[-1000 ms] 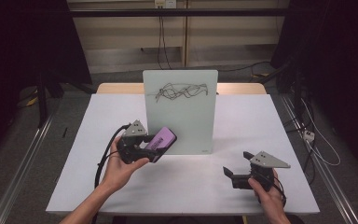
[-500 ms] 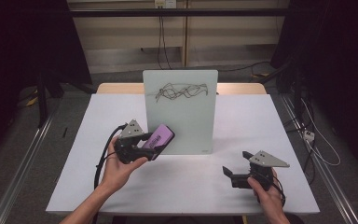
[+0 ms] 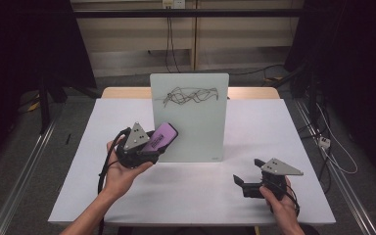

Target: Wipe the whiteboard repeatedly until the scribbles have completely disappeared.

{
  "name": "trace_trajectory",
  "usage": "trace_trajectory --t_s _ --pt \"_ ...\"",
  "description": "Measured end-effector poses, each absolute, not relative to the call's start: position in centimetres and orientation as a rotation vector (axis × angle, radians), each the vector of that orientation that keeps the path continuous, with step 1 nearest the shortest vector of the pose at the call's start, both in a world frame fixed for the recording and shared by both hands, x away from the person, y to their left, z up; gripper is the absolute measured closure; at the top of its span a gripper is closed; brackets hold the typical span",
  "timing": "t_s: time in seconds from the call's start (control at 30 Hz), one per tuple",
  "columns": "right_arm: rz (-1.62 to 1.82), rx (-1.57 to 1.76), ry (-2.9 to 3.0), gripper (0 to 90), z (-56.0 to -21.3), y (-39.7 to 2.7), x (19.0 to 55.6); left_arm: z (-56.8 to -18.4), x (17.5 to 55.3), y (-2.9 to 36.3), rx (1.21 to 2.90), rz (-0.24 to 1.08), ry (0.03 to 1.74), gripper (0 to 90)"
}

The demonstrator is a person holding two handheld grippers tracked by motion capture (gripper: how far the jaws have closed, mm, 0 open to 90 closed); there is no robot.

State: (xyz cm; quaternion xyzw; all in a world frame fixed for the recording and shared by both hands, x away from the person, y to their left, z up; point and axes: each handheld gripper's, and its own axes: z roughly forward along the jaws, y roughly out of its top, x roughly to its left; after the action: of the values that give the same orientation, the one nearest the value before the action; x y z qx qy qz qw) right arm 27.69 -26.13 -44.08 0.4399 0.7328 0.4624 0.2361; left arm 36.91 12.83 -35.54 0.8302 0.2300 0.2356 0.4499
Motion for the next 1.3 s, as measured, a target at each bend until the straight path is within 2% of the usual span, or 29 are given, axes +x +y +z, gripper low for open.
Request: trace_trajectory --t_s 0.33,1.3 --pt "1.262 1.206 2.007 4.8 -44.1 -26.1 27.7 -32.8 38.0 12.6 2.001 0.664 0.567 41.3" --pt "1.265 1.208 2.006 4.9 -44.1 -26.2 27.7 -27.4 41.2 10.9 1.904 0.783 0.616 41.3"
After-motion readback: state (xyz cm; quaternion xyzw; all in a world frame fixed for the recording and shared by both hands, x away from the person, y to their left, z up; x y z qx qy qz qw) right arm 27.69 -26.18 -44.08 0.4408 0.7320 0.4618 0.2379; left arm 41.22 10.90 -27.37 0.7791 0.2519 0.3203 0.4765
